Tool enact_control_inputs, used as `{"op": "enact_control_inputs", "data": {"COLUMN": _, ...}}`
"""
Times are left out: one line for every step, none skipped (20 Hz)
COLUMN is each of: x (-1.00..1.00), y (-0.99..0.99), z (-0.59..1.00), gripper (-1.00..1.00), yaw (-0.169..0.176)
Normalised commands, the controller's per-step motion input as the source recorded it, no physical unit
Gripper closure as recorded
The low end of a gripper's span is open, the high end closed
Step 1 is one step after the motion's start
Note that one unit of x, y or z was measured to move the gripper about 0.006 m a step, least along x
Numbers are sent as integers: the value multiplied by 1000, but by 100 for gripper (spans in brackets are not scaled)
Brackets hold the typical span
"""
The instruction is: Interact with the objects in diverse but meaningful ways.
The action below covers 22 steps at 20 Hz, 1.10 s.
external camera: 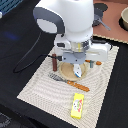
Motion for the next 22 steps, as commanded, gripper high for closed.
{"op": "enact_control_inputs", "data": {"x": 243, "y": -46, "z": -31, "gripper": -100, "yaw": -7}}
{"op": "enact_control_inputs", "data": {"x": 254, "y": -60, "z": -43, "gripper": -100, "yaw": -6}}
{"op": "enact_control_inputs", "data": {"x": 246, "y": -66, "z": -46, "gripper": -100, "yaw": -6}}
{"op": "enact_control_inputs", "data": {"x": 263, "y": -69, "z": -49, "gripper": -100, "yaw": -4}}
{"op": "enact_control_inputs", "data": {"x": 237, "y": -57, "z": -74, "gripper": -100, "yaw": -4}}
{"op": "enact_control_inputs", "data": {"x": 234, "y": -66, "z": -91, "gripper": -100, "yaw": -1}}
{"op": "enact_control_inputs", "data": {"x": 220, "y": -54, "z": -100, "gripper": 100, "yaw": 0}}
{"op": "enact_control_inputs", "data": {"x": 229, "y": -57, "z": -120, "gripper": 100, "yaw": 0}}
{"op": "enact_control_inputs", "data": {"x": 223, "y": -66, "z": -126, "gripper": 100, "yaw": 0}}
{"op": "enact_control_inputs", "data": {"x": 234, "y": -57, "z": -123, "gripper": 100, "yaw": 0}}
{"op": "enact_control_inputs", "data": {"x": 251, "y": -37, "z": -109, "gripper": 100, "yaw": -1}}
{"op": "enact_control_inputs", "data": {"x": 251, "y": -49, "z": -129, "gripper": 100, "yaw": 0}}
{"op": "enact_control_inputs", "data": {"x": 240, "y": -57, "z": -123, "gripper": 100, "yaw": 0}}
{"op": "enact_control_inputs", "data": {"x": 234, "y": -54, "z": -137, "gripper": 100, "yaw": 0}}
{"op": "enact_control_inputs", "data": {"x": 257, "y": -57, "z": -129, "gripper": 100, "yaw": 0}}
{"op": "enact_control_inputs", "data": {"x": 274, "y": -17, "z": -114, "gripper": 100, "yaw": -2}}
{"op": "enact_control_inputs", "data": {"x": 243, "y": -57, "z": -143, "gripper": 100, "yaw": -1}}
{"op": "enact_control_inputs", "data": {"x": 249, "y": -51, "z": -137, "gripper": 100, "yaw": -1}}
{"op": "enact_control_inputs", "data": {"x": 274, "y": -31, "z": -117, "gripper": 100, "yaw": -1}}
{"op": "enact_control_inputs", "data": {"x": 271, "y": -31, "z": -106, "gripper": 100, "yaw": -1}}
{"op": "enact_control_inputs", "data": {"x": 254, "y": -31, "z": -74, "gripper": 100, "yaw": -2}}
{"op": "enact_control_inputs", "data": {"x": 226, "y": -17, "z": 0, "gripper": 100, "yaw": 0}}
